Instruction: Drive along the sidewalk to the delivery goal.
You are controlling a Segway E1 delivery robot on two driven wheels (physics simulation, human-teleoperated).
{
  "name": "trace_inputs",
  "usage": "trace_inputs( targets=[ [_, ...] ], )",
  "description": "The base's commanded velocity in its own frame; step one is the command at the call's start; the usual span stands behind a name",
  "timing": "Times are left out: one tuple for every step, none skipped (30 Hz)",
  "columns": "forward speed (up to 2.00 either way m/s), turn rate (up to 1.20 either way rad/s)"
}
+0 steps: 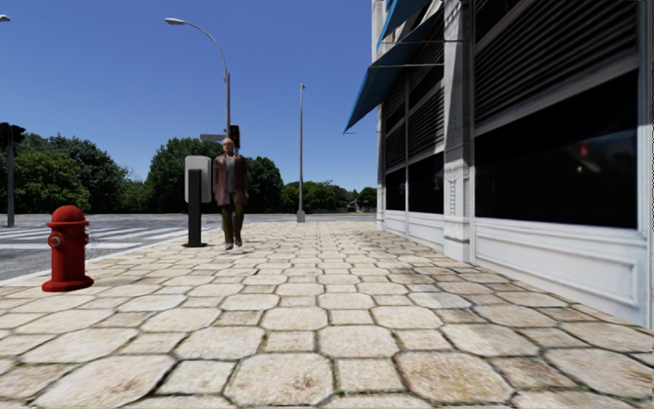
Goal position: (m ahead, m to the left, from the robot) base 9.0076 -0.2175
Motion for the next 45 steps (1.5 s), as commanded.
trace_inputs(
  targets=[
    [1.86,0.00],
    [1.86,0.00],
    [1.86,0.00],
    [1.86,0.00],
    [1.86,0.00],
    [1.86,0.00],
    [1.86,0.00],
    [1.86,0.00],
    [1.86,0.00],
    [1.86,0.00],
    [1.86,0.00],
    [1.86,0.00],
    [1.86,0.00],
    [1.86,0.00],
    [1.86,0.00],
    [1.85,0.00],
    [1.85,0.00],
    [1.85,0.00],
    [1.85,0.00],
    [1.85,0.00],
    [1.85,0.00],
    [1.85,0.00],
    [1.85,0.00],
    [1.85,0.00],
    [1.85,0.00],
    [1.85,0.00],
    [1.85,0.00],
    [1.85,0.00],
    [1.85,0.00],
    [1.85,0.00],
    [1.85,0.00],
    [1.85,0.00],
    [1.85,0.00],
    [1.85,0.00],
    [1.85,0.00],
    [1.85,0.00],
    [1.85,0.00],
    [1.85,0.00],
    [1.85,0.00],
    [1.85,0.00],
    [1.85,0.00],
    [1.85,0.00],
    [1.85,0.00],
    [1.85,0.00],
    [1.85,0.00]
  ],
)
